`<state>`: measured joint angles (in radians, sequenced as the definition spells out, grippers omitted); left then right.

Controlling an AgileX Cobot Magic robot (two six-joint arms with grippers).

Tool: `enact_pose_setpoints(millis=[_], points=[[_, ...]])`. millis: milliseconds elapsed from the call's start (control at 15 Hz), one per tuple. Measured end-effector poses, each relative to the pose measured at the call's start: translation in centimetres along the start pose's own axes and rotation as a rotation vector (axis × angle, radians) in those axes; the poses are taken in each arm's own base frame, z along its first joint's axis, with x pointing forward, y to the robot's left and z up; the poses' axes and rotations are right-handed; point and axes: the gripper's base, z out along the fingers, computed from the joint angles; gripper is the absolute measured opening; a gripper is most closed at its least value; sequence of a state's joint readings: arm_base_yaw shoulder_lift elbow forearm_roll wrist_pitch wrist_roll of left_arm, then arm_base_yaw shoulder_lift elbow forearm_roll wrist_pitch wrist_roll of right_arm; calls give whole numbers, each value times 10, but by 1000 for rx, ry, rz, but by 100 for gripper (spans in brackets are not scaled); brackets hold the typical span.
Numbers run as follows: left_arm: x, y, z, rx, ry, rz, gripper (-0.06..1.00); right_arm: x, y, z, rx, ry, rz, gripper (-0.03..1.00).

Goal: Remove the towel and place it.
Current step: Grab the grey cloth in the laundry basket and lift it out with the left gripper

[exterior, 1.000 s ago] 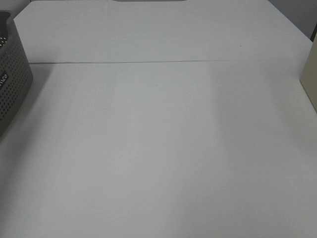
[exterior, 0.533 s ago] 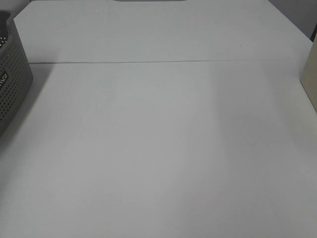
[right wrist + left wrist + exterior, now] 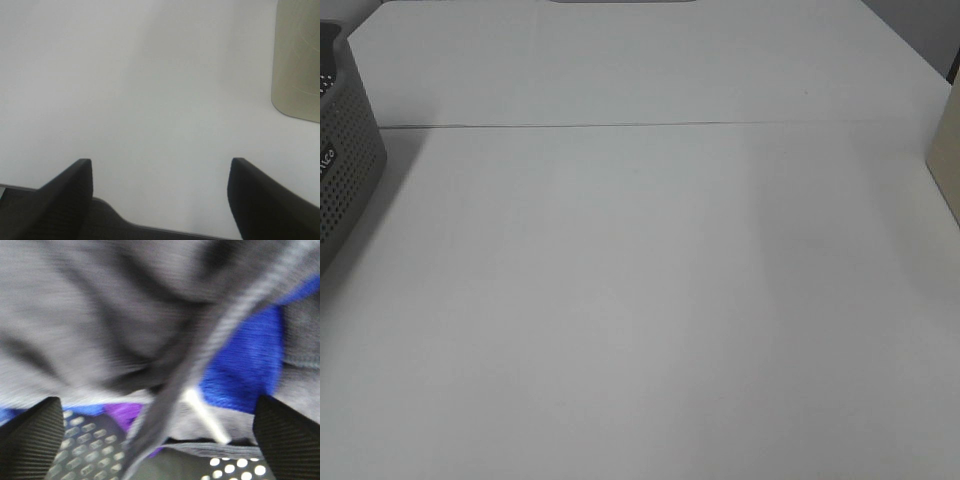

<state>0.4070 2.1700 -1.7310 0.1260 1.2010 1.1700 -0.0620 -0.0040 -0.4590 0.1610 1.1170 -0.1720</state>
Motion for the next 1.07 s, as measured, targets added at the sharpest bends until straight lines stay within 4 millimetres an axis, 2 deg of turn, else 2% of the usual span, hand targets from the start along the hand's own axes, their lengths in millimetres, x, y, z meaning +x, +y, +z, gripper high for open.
enact_pose_setpoints(millis=[67,133,200,267,333,400,467,800,1000,1067], points=[[0,0,2,6,2,8,86,0,0,0,0,0,0,74],[0,0,2,7,3,8,74,0,0,0,0,0,0,74],[0,0,1,6,1,8,55,0,0,0,0,0,0,74],[0,0,1,6,1,2,26,0,0,0,0,0,0,74],[0,0,1,5,0,-8,12,0,0,0,0,0,0,74],[-1,0,0,11,-12,-28,3,0,0,0,0,0,0,74],[-2,-1,-2,13,-26,-55,0,0,0,0,0,0,0,74],[-1,-3,-21,-20,-59,-117,0,0,0,0,0,0,0,74],[4,-6,-57,-101,-99,-128,0,0,0,0,0,0,0,74],[6,-8,-80,-146,-140,-139,0,0,0,0,0,0,0,74]])
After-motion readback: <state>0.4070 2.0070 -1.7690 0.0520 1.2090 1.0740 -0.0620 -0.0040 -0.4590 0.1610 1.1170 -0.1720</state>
